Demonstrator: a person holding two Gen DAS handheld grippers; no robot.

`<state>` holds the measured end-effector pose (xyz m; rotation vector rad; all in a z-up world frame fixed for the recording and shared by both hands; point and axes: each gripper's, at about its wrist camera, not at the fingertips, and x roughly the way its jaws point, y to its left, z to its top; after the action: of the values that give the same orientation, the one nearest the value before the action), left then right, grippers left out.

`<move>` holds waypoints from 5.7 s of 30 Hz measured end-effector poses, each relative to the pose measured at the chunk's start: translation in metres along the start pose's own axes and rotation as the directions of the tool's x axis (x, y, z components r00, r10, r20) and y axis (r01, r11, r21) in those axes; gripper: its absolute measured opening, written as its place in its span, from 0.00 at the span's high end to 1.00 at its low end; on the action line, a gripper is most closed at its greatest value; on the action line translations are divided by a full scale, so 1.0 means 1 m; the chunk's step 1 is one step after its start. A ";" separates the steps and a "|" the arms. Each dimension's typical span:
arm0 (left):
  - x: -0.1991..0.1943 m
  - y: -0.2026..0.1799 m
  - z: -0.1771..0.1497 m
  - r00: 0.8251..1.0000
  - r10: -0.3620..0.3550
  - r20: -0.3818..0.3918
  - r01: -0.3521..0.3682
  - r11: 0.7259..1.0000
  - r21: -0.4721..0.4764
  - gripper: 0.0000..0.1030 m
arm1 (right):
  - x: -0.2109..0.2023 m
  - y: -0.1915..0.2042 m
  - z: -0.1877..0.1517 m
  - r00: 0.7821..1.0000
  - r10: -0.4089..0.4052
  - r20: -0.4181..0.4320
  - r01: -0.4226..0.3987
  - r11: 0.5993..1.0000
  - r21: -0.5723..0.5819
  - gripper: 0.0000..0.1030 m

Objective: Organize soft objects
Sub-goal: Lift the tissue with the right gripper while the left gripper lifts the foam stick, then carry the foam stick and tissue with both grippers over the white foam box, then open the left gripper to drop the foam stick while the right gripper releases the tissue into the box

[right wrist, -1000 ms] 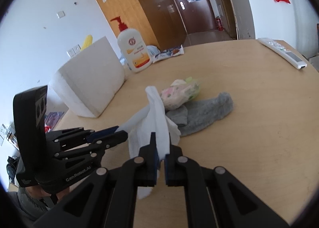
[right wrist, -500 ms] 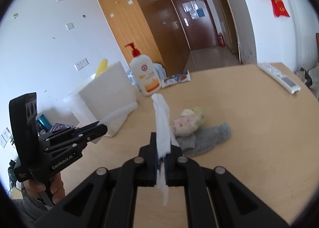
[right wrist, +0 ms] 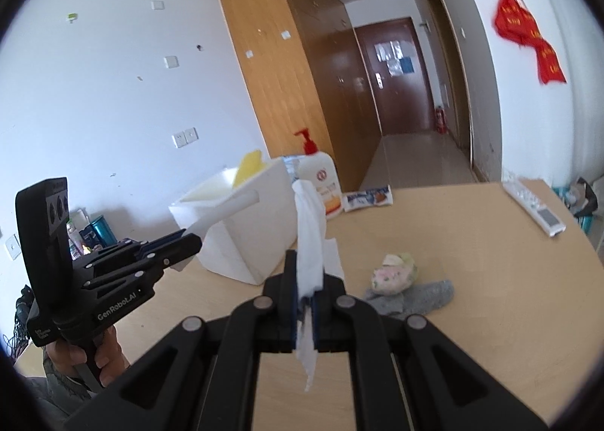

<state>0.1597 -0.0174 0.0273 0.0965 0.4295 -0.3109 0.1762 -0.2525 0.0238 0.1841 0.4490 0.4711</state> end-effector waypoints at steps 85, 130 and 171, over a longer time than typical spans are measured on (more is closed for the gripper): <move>-0.061 0.103 0.049 0.957 0.279 0.081 -0.266 0.954 -0.140 0.87 | 0.065 0.129 0.077 0.973 0.228 0.015 -0.218 0.945 -0.243 0.93; 0.077 0.188 0.083 0.983 0.185 -0.014 -0.185 0.964 -0.190 0.88 | 0.188 0.114 0.118 0.980 0.193 -0.047 -0.199 0.954 -0.225 0.93; 0.080 0.214 0.069 0.957 0.289 0.006 -0.280 0.932 -0.231 0.05 | 0.217 0.112 0.111 0.967 0.231 -0.107 -0.249 0.945 -0.210 0.92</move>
<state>0.3238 0.1527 0.0611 -0.0730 0.4032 0.0239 0.3555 -0.0588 0.0715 0.0020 0.4519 0.7670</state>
